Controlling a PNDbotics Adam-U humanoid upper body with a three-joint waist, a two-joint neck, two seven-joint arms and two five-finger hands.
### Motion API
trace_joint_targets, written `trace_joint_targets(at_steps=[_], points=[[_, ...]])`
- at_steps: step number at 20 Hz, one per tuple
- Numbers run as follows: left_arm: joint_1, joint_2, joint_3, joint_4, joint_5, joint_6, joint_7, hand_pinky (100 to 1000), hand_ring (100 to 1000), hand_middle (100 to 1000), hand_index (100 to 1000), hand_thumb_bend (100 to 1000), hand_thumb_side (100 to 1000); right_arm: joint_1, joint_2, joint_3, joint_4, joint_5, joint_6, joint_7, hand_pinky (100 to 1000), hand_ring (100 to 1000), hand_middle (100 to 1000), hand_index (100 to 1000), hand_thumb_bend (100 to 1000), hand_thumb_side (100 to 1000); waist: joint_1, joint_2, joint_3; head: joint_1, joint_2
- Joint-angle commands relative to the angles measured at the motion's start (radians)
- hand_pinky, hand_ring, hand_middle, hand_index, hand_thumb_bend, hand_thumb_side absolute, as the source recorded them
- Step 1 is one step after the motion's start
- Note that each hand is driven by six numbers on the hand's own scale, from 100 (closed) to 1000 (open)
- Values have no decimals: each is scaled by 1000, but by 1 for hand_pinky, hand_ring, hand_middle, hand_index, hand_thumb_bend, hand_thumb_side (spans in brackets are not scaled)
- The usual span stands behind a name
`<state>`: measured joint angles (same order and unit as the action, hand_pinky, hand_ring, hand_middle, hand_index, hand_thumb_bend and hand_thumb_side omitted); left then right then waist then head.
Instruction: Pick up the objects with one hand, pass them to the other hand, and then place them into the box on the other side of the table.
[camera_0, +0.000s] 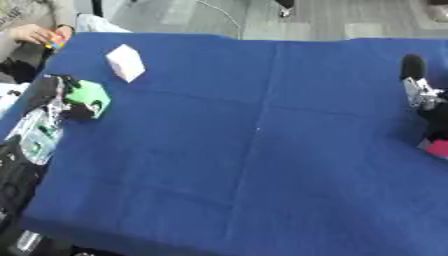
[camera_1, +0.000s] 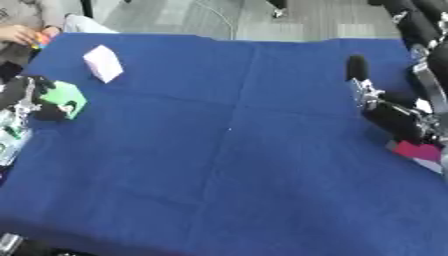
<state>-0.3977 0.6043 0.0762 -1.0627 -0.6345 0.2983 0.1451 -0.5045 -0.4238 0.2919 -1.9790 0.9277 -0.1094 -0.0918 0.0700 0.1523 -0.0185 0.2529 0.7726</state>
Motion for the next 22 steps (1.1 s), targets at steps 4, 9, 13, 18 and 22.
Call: trace_joint_targets(at_steps=[4,9,13,18,22], points=[[3,20,13,-36,12,-1,83,559,325,271,490,100,100,-13,-2,-5,-21,2,-1,0,698,852,801,986,100,100,-6,-10,0,1,-3],[24,19,31,-117,19,-1,122,559,321,262,484,100,100,-13,-3,-5,-21,4,-1,0,698,852,801,988,100,100,-5,-10,2,-5,-3],[45,8,52,-201,41,0,150,557,318,257,478,100,100,-12,-4,-6,-21,4,1,-1,697,851,801,988,100,100,-6,-10,4,-11,-3],[68,-21,63,-342,72,-14,179,550,315,253,473,100,100,-12,-7,-8,-21,2,3,-4,697,851,802,990,100,100,-9,-12,10,-24,-3],[74,-69,53,-472,105,-27,192,509,289,228,447,111,100,-16,-14,-8,-21,-5,4,-6,699,849,802,991,100,100,-15,-13,15,-43,-3]])
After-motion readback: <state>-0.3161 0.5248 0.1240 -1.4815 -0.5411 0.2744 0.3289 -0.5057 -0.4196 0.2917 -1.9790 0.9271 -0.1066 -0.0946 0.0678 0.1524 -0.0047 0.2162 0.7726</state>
